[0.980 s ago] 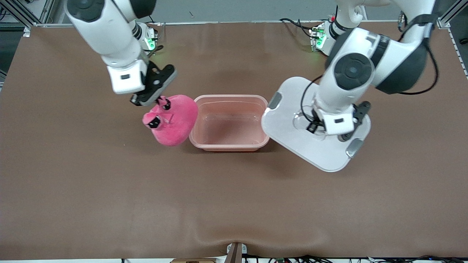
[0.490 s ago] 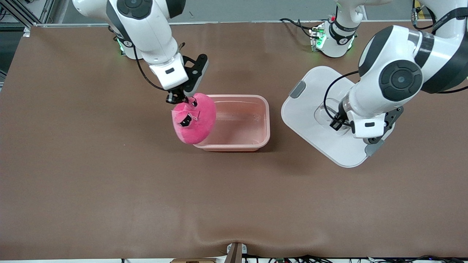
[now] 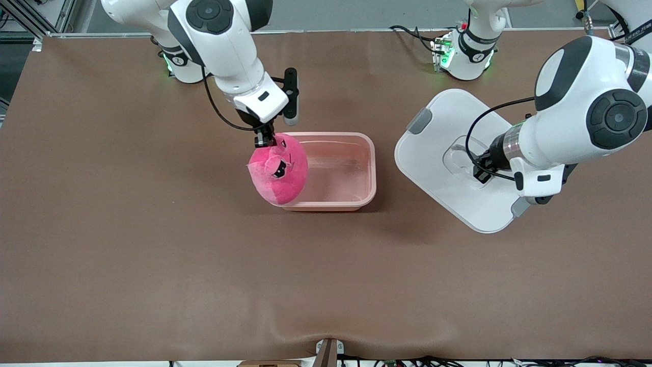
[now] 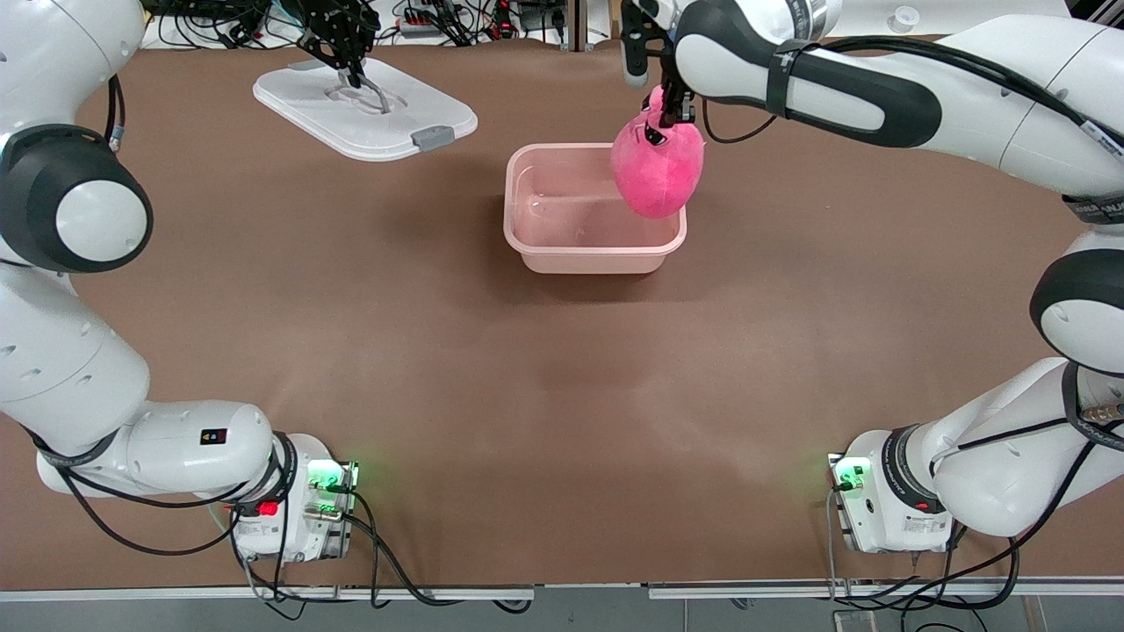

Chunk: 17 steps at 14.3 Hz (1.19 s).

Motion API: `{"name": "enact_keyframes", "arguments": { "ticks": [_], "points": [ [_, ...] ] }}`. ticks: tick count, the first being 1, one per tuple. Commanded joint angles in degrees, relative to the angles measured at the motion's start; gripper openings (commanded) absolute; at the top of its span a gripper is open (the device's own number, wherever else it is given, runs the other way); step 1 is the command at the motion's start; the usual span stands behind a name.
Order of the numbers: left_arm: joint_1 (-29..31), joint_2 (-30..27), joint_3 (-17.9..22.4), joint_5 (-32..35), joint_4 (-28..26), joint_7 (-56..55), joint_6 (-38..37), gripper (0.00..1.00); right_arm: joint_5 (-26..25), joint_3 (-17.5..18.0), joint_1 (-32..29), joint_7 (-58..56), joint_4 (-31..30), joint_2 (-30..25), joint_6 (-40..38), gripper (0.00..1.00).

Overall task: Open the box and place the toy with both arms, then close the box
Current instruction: 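Raise the toy with the right gripper while the left gripper swings the lid aside, then lower the pink toy into the pink box and open the right gripper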

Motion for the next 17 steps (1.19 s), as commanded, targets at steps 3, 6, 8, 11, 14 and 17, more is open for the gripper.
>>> {"name": "enact_keyframes", "arguments": {
  "ticks": [3,6,8,11,14,17],
  "points": [
    [0.92,-0.06,-0.02,-2.37,1.15,0.65,-1.09,0.0,0.47,-0.74,1.62,-6.92,0.87,0.14,-0.97,0.0],
    [1.01,-0.06,-0.02,-2.37,1.15,0.65,-1.09,0.0,0.47,-0.74,1.71,-8.32,0.61,0.14,-1.58,0.0],
    [0.92,-0.06,-0.02,-2.37,1.15,0.65,-1.09,0.0,0.47,-0.83,1.62,-10.16,-0.01,0.14,-1.59,0.0],
    [0.92,-0.06,-0.11,-2.37,1.15,0.65,-1.09,0.0,-0.05,-0.83,1.71,-10.53,-0.53,0.23,-1.59,0.0],
    [0.92,-0.15,-0.11,-2.46,1.15,0.57,-1.09,0.0,-0.15,-0.83,1.71,-10.53,-0.89,0.23,-1.58,0.0],
    [0.92,-0.15,-0.19,-2.46,1.15,0.65,-1.09,0.0,-0.15,-0.83,1.71,-10.53,-0.89,0.23,-1.41,0.0]
  ]
}}
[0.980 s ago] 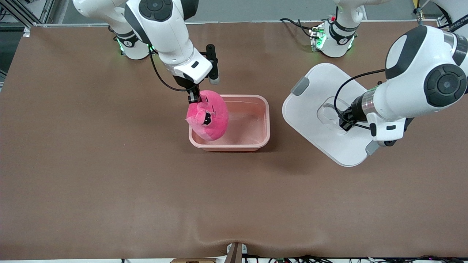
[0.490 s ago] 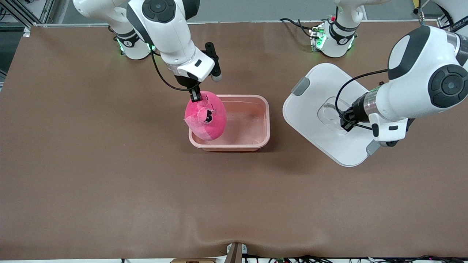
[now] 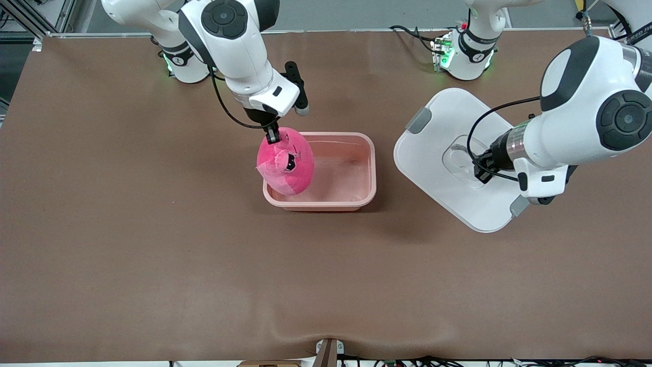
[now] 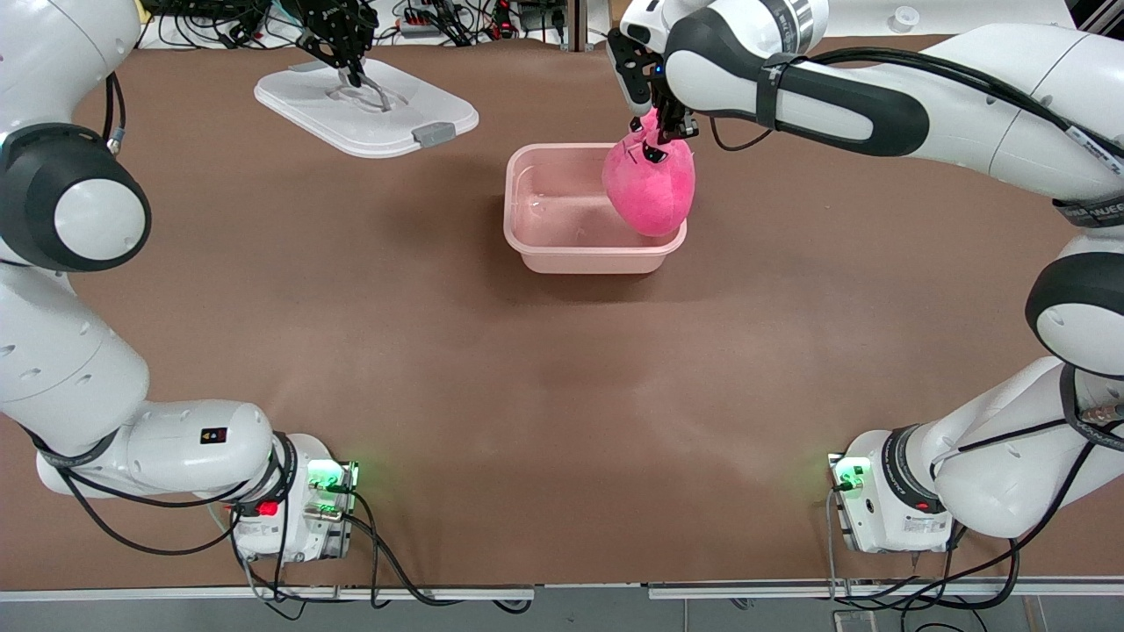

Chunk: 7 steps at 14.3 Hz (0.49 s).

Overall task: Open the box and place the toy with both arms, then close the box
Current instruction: 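Lower the pink toy into the pink box and open the right gripper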

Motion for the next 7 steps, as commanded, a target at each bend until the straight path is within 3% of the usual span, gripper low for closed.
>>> {"name": "enact_keyframes", "arguments": {
  "ticks": [1,2,3,4,5,7],
  "points": [
    [0.29,-0.15,-0.18,-1.19,1.08,0.57,-1.09,0.0,-0.22,-0.73,0.78,-0.72,0.07,-0.26,0.19,0.0],
    [0.2,-0.15,-0.18,-1.19,1.08,0.65,-1.09,0.0,-0.22,-0.73,0.78,-0.54,0.07,-0.26,0.37,0.08],
    [0.2,-0.15,-0.18,-1.19,1.08,0.65,-1.09,0.0,-0.22,-0.73,0.78,-0.37,0.16,-0.26,0.37,0.45],
    [0.29,-0.15,-0.18,-1.19,1.08,0.74,-1.09,0.0,-0.22,-0.73,0.78,-0.28,0.16,-0.26,0.45,0.69],
    [0.2,-0.15,-0.18,-1.19,1.08,0.74,-1.09,0.0,-0.22,-0.73,0.69,-0.36,0.16,-0.26,0.37,1.0],
    [0.29,-0.15,-0.18,-1.19,1.08,0.74,-1.09,0.0,-0.22,-0.81,0.26,-0.45,0.42,-0.26,0.28,1.0]
  ]
}}
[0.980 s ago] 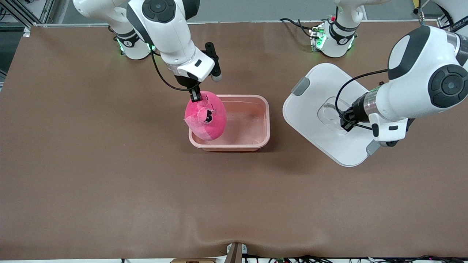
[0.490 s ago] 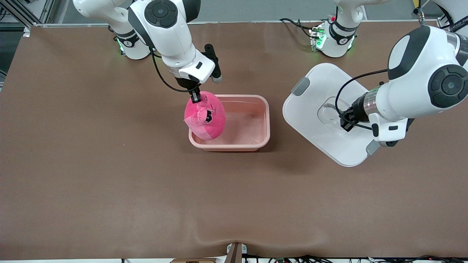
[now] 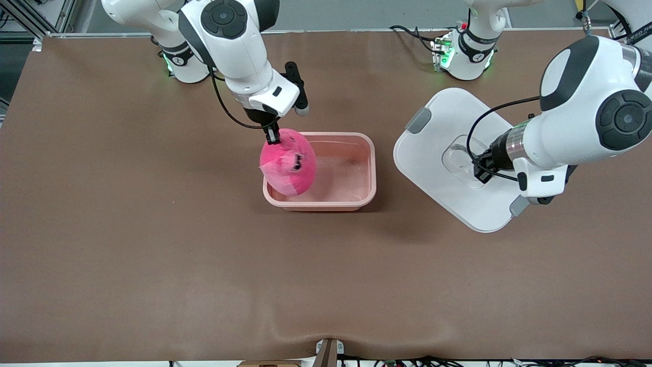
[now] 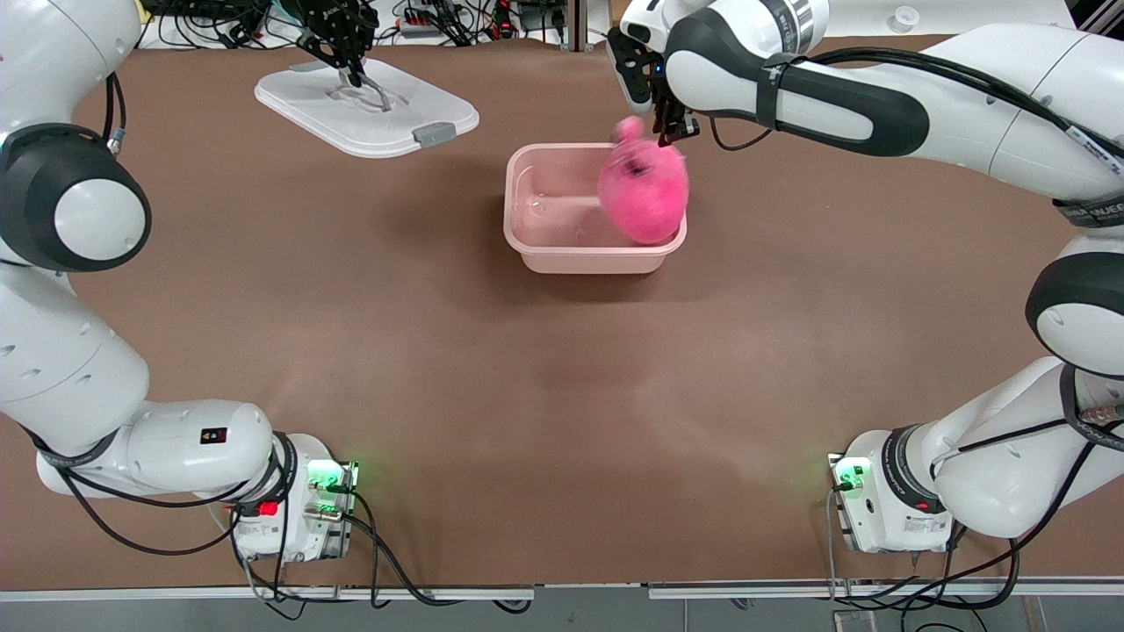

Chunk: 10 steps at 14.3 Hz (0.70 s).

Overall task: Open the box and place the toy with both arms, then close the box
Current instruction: 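Lower the pink toy into the pink box and open the right gripper, then return the right gripper to rest while the left gripper brings the lid back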

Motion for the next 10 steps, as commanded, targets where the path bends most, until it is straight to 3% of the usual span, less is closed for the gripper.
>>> {"name": "enact_keyframes", "arguments": {
  "ticks": [1,5,8,10],
  "points": [
    [0.22,-0.15,-0.15,-1.19,1.05,0.74,-1.09,0.0,-0.21,-0.67,0.08,-0.71,0.67,-0.34,-0.43,1.0],
    [0.21,-0.32,-0.41,-1.1,0.88,0.3,-1.0,0.0,-0.21,-1.11,-1.58,0.34,1.37,-1.04,-0.61,1.0],
    [-0.49,-0.59,-0.59,-1.8,0.7,-2.05,0.75,0.0,-0.21,-1.11,-6.15,3.23,1.29,-1.48,-0.87,1.0],
    [-0.49,-0.59,-1.99,-2.33,0.35,-7.4,3.21,0.0,-0.48,-1.29,-9.13,8.93,1.37,-2.36,-5.24,1.0]
  ]
}}
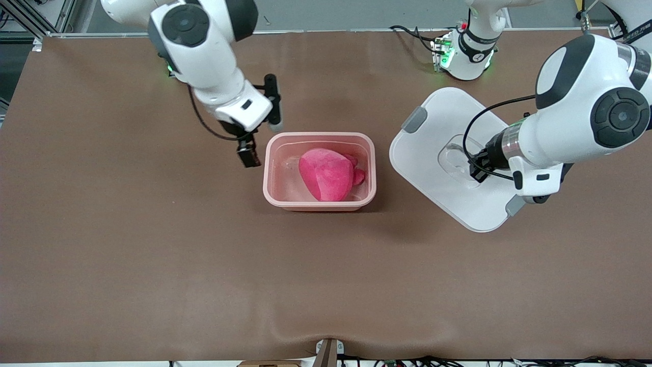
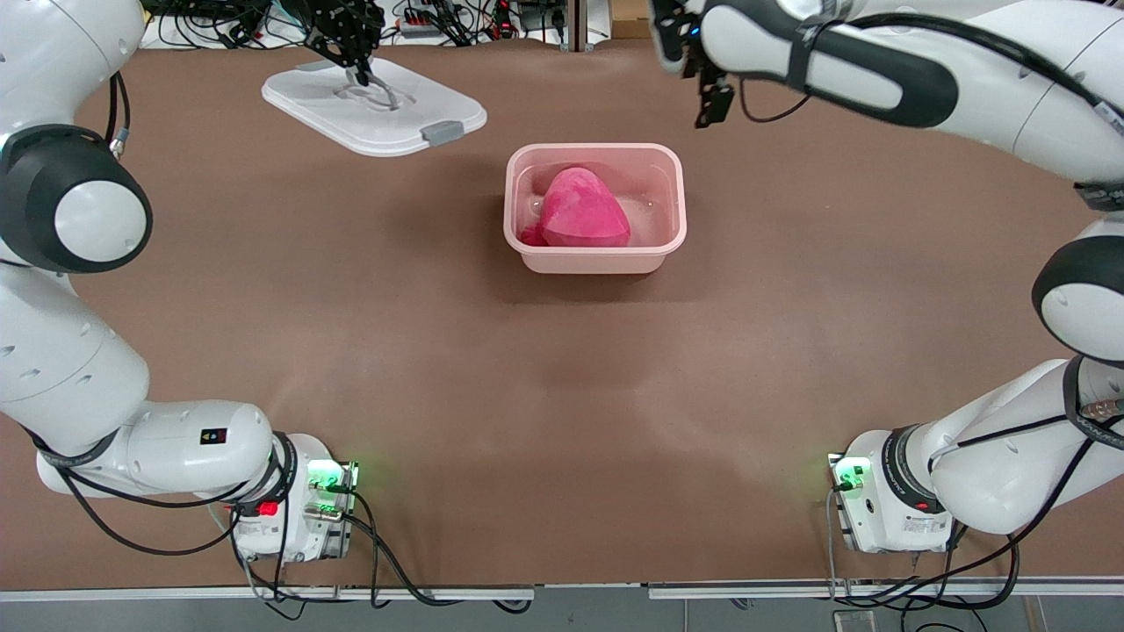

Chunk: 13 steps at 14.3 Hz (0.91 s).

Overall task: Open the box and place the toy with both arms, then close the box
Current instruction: 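Return the right gripper to rest while the left gripper brings the lid back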

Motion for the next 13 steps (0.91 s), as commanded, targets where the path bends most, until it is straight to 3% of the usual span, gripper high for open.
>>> {"name": "enact_keyframes", "arguments": {
  "ticks": [1,5,8,13],
  "points": [
    [-0.11,-0.5,-1.79,-1.23,0.1,-6.63,3.1,0.0,-0.43,0.6,-4.84,7.98,0.06,-1.96,-5.89,1.0],
    [-2.73,0.11,-3.02,-1.58,-1.04,-19.19,9.69,0.0,-2.35,0.33,-11.08,17.13,0.06,-4.42,-8.46,1.0],
    [-4.84,-0.06,-4.16,-3.34,-4.2,-29.74,18.83,0.0,-2.62,0.6,-17.49,22.5,0.23,-4.78,-8.46,1.0],
    [-12.84,1.95,-4.17,2.8,-6.93,-50.48,27.01,0.0,-1.66,0.68,-27.08,22.77,1.55,-4.95,-8.28,1.0]
  ]
}}
